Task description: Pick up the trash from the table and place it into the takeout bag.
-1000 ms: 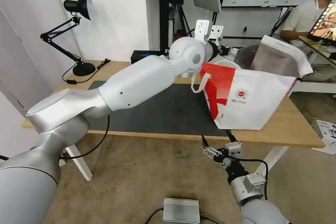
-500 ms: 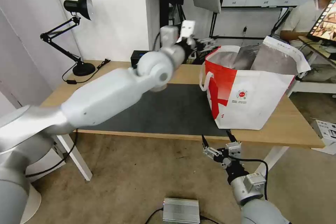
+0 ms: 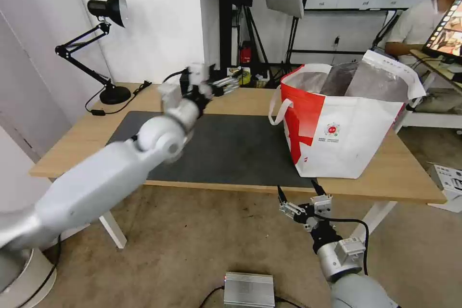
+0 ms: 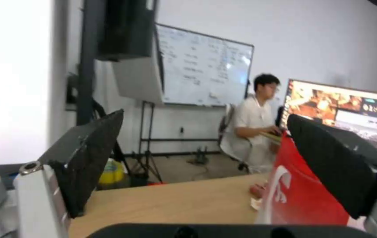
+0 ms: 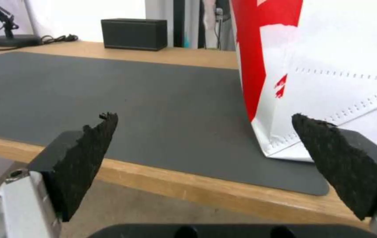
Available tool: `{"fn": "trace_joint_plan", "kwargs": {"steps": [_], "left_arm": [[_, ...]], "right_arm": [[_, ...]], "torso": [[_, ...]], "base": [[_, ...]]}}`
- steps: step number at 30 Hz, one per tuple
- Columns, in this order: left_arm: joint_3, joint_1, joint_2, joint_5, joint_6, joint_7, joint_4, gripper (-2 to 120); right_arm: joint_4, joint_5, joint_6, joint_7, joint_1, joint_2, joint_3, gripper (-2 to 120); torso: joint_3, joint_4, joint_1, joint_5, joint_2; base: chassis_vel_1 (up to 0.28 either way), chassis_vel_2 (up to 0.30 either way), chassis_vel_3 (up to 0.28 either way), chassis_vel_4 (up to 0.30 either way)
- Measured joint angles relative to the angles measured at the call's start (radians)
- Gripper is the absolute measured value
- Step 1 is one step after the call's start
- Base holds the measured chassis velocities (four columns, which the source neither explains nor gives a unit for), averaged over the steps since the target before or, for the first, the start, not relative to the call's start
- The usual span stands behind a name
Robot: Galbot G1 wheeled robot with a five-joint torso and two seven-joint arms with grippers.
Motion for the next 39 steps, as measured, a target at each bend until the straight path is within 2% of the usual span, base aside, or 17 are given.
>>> {"fn": "trace_joint_plan", "kwargs": {"steps": [1,2,3,6,7,10,12,14,15,18,19,22,23,26,30,39], "left_arm": [[-0.063,0.086,0.014,0.028,-0.001,0.015,-0.021,100],[-0.063,0.086,0.014,0.028,-0.001,0.015,-0.021,100],[-0.11,0.146,0.021,0.042,-0.003,0.026,-0.035,100],[-0.279,0.336,0.034,0.074,-0.01,0.072,-0.08,100],[-0.279,0.336,0.034,0.074,-0.01,0.072,-0.08,100],[-0.391,0.494,0.035,0.118,-0.037,0.102,-0.111,100],[-0.406,0.515,0.033,0.128,-0.04,0.107,-0.114,100],[-0.505,0.659,-0.001,0.236,-0.062,0.121,-0.132,100],[-0.505,0.659,-0.001,0.236,-0.062,0.121,-0.132,100],[-0.594,0.768,-0.058,0.358,-0.086,0.119,-0.133,100],[-0.594,0.768,-0.058,0.358,-0.086,0.119,-0.133,100],[-0.668,0.866,-0.11,0.43,-0.09,0.12,-0.149,100],[-0.668,0.866,-0.11,0.43,-0.09,0.12,-0.149,100],[-0.717,0.975,-0.165,0.489,-0.092,0.14,-0.159,100],[-0.749,1.063,-0.204,0.534,-0.097,0.162,-0.166,100],[-0.813,1.184,-0.246,0.569,-0.126,0.173,-0.182,100]], "right_arm": [[0.0,0.0,0.0,0.0,0.0,0.0,0.0,100],[0.0,0.0,0.0,0.0,0.0,0.0,0.0,100],[0.0,0.0,0.0,0.0,0.0,0.0,0.0,100],[0.0,0.0,0.0,0.0,0.0,0.0,0.0,100],[0.0,0.0,0.0,0.0,0.0,0.0,0.0,100],[0.0,0.0,0.0,0.0,0.0,0.0,0.0,100],[0.0,0.0,0.0,0.0,0.0,0.0,0.0,100],[0.0,0.0,0.0,0.0,0.0,0.0,0.0,100],[0.0,0.0,0.0,0.0,0.0,0.0,0.0,100],[0.0,0.0,0.0,0.0,0.0,0.0,0.0,100],[0.0,0.0,0.0,0.0,0.0,0.0,0.0,100],[0.0,0.0,0.0,0.0,0.0,0.0,0.0,100],[0.0,0.0,0.0,0.0,0.0,0.0,0.0,100],[0.0,0.0,0.0,0.0,0.0,0.0,0.0,100],[0.0,0.0,0.0,0.0,0.0,0.0,0.0,100],[0.0,0.0,0.0,0.0,0.0,0.0,0.0,100]], "torso": [[0.0,0.0,0.0,-0.0004,0.0],[0.0,0.0,0.0,-0.0004,0.0],[0.0,0.0001,0.0,-0.0006,0.0],[0.0,0.0001,0.0,-0.0005,0.0],[0.0,0.0001,0.0,-0.0005,0.0],[0.0,0.0003,0.0,-0.0004,0.0],[0.0,0.0,0.0,-0.0004,0.0],[0.0,0.0002,0.0,-0.0003,0.0],[0.0,0.0002,0.0,-0.0003,0.0],[0.0,0.0,0.0,-0.0004,0.0],[0.0,0.0,0.0,-0.0004,0.0],[0.0,-0.0001,0.0,0.0,0.0],[0.0,-0.0001,0.0,0.0,0.0],[0.0,0.0001,0.0,-0.0001,0.0],[0.0,0.0001,0.0,-0.0001,0.0],[0.0,0.0,0.0,-0.0001,0.0]], "base": [[0.0,0.0,0.0,0.0],[0.0,0.0,0.0,0.0],[0.0,0.0,0.0,0.0],[0.0,0.0,0.0,0.0],[0.0,0.0,0.0,0.0],[0.0,0.0,0.0,0.0],[0.0,0.0,0.0,0.0],[0.0,0.0,0.0,0.0],[0.0,0.0,0.0,0.0],[0.0,0.0,0.0,0.0],[0.0,0.0,0.0,0.0],[0.0,0.0,0.0,0.0],[0.0,0.0,0.0,0.0],[0.0,0.0,0.0,0.0],[0.0,0.0,0.0,0.0],[0.0,0.0,0.0,0.0]]}}
